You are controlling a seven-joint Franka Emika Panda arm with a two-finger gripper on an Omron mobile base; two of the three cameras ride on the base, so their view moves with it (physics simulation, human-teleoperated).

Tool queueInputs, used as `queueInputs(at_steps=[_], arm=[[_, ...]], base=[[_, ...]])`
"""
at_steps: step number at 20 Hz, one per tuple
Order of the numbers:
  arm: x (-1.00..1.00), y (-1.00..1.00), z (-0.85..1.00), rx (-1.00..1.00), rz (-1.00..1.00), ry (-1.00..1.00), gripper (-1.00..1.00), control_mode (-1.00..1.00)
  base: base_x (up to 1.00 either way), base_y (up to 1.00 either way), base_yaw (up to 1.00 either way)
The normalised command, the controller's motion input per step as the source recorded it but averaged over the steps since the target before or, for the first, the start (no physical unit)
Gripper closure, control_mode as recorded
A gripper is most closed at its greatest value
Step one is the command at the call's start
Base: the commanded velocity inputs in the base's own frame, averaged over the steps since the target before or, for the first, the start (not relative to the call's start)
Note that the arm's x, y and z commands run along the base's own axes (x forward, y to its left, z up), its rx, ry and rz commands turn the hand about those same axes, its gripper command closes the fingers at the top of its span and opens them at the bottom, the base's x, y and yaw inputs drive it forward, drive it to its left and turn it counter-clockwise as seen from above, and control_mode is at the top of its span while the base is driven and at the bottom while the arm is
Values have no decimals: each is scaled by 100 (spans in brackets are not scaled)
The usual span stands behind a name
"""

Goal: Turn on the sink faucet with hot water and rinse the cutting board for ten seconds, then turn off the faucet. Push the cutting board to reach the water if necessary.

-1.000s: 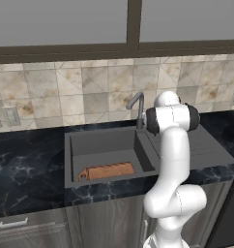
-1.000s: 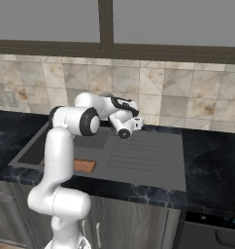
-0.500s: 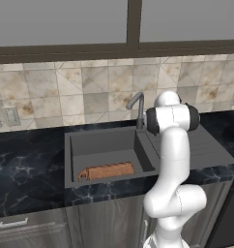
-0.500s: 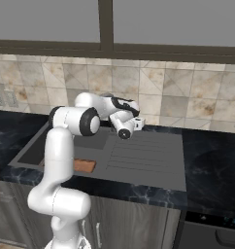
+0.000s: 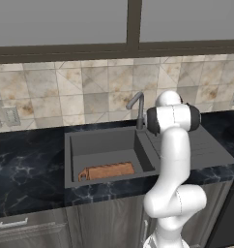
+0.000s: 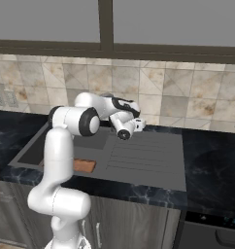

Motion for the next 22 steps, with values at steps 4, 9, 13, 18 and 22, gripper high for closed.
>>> queueInputs(at_steps=[4,9,13,18,22], arm=[[-60,-70,-8,0,0,0,-100,-100],[-62,-66,-8,0,1,0,-100,-100],[-60,-69,-5,0,2,1,-100,-100],[-43,-71,0,1,4,3,-100,-100],[-42,-72,2,4,2,7,-100,-100]], base=[[0,0,0],[0,0,0],[0,0,0],[0,0,0],[0,0,0]])
